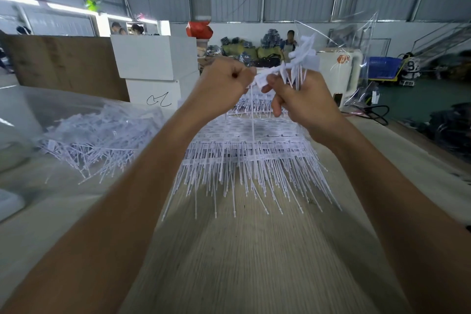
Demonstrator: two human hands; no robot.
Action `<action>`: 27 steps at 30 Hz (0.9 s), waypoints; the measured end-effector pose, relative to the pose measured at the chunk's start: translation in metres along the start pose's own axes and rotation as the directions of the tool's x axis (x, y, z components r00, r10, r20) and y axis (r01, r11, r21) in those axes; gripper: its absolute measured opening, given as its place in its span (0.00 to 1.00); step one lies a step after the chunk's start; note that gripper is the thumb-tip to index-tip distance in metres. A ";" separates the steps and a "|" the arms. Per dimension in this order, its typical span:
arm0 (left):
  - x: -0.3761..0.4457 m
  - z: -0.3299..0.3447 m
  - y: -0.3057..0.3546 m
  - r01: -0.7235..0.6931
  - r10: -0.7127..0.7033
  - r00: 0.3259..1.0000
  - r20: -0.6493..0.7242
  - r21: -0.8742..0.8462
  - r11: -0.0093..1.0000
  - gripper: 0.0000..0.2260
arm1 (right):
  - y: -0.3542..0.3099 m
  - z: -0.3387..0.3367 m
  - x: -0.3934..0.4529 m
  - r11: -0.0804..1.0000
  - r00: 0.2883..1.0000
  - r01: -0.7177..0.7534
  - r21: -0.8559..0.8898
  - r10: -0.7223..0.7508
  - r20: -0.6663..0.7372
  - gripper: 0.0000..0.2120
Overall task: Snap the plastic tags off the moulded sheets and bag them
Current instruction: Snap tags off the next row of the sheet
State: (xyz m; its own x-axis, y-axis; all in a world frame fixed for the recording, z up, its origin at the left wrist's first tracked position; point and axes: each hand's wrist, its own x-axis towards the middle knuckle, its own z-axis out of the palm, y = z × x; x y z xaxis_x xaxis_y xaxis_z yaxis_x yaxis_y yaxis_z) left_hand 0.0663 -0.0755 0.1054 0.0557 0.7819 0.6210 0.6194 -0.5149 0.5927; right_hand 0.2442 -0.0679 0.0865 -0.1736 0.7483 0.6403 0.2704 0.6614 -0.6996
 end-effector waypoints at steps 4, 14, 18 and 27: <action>-0.001 0.006 0.001 -0.050 0.050 0.999 0.008 0.221 0.974 0.19 | 0.004 -0.004 0.006 0.983 0.994 -0.034 -0.181 0.015 -0.107 0.12; -0.001 0.010 0.004 -0.079 0.070 0.997 0.044 0.245 0.966 0.14 | 0.001 0.003 0.003 0.861 0.956 0.116 -0.496 -0.232 -0.179 0.20; -0.003 0.011 0.012 -0.125 0.104 0.990 0.095 0.246 0.961 0.13 | 0.010 -0.001 0.004 0.771 0.959 0.049 -0.635 -0.214 -0.186 0.12; -0.001 0.008 0.002 -0.112 0.097 0.991 0.097 0.171 0.979 0.06 | 0.017 -0.015 0.007 0.987 0.970 -0.158 0.031 0.161 -0.185 0.15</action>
State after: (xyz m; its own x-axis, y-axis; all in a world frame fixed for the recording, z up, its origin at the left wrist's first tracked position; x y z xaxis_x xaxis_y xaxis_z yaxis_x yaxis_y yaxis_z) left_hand 0.0741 -0.0745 0.1016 0.1909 0.7589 0.6226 0.7338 -0.5316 0.4230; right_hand 0.2619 -0.0524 0.0834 0.0501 0.8223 0.5668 0.2646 0.5363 -0.8015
